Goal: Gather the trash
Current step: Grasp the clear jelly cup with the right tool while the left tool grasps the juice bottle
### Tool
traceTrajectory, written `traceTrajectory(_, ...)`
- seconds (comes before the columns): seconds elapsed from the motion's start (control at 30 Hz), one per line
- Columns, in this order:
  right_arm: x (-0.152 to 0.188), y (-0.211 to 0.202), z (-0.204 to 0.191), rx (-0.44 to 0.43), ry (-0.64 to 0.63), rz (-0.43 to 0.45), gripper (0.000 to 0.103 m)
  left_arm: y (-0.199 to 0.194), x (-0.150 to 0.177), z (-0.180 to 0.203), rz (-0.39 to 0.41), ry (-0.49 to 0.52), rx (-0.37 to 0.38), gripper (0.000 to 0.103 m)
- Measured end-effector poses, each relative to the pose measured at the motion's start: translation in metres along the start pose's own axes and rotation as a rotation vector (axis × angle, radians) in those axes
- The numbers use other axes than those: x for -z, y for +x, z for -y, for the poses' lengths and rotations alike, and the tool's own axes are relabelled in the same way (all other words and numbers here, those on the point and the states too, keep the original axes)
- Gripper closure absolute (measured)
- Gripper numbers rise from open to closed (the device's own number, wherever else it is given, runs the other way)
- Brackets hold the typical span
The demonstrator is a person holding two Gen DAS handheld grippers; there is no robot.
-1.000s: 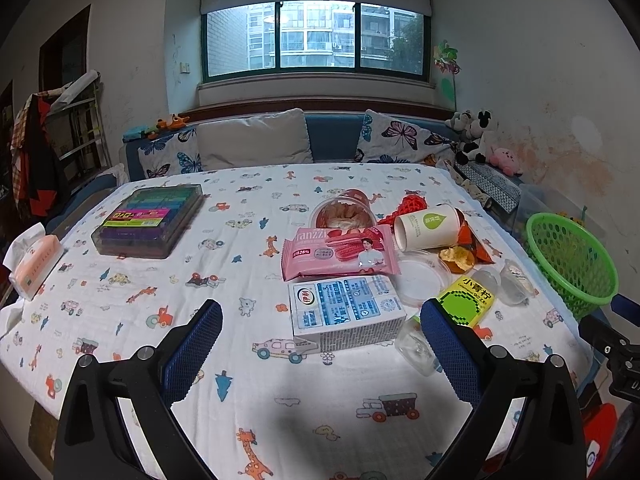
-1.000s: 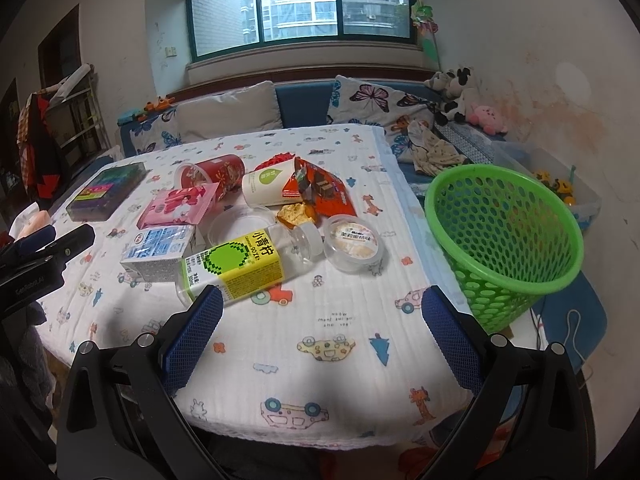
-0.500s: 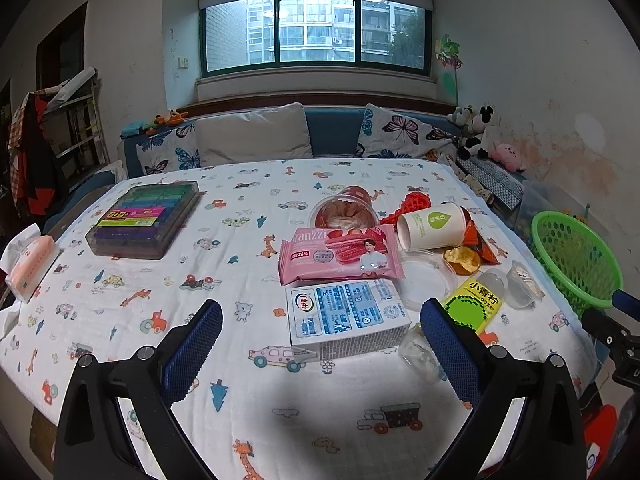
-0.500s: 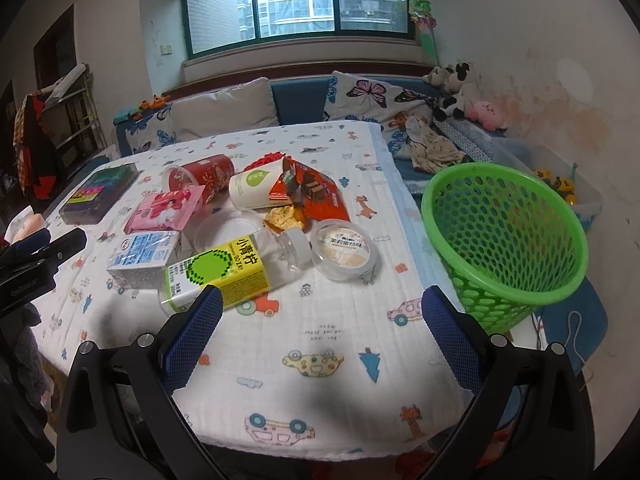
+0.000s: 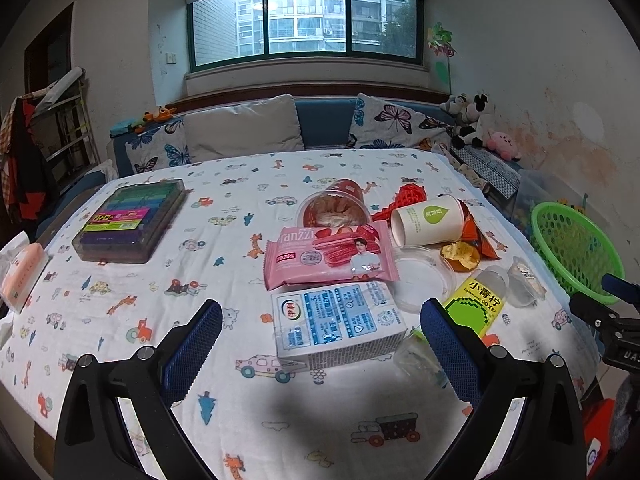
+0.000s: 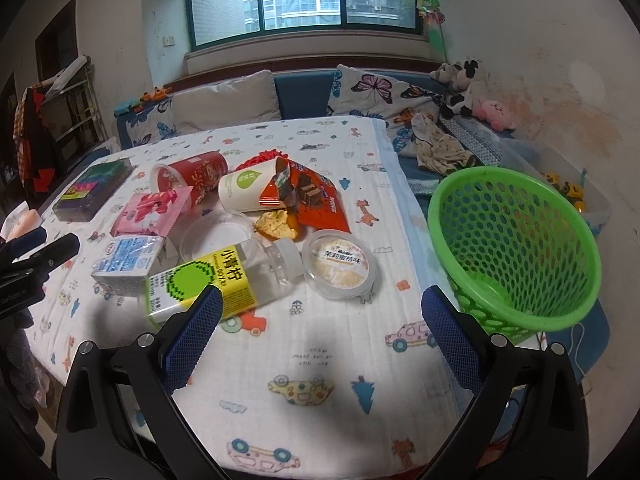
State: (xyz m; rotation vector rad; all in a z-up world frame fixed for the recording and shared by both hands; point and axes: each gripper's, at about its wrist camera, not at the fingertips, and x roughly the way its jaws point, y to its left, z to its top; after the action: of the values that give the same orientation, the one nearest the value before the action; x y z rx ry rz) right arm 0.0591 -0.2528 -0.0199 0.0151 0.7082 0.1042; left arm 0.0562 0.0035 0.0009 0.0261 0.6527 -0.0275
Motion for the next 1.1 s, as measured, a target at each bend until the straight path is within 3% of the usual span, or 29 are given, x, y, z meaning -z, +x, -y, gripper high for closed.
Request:
traceTrajectory(0.27,-0.006,0.032,0.02,-0.089,0.016,-0.064,0.004,0.014,-0.006,0.011,-0.019,0.028,0.037,0.007)
traceTrajectory(0.6,-0.009,0.073,0.039,-0.167,0.018,-0.142,0.005,0.03,-0.016,0.031,-0.039,0.103,0.152,0.007)
traceTrajectory(0.8,-0.015,0.091,0.044,-0.227,0.029,-0.178,0.013,0.039,-0.021,0.043,-0.072,0.128,0.245,0.008)
traceTrajectory(1.1,-0.014,0.103,0.049,-0.268,0.044,-0.219,0.032,0.046,-0.026,0.072,-0.086,0.246,0.357,0.008)
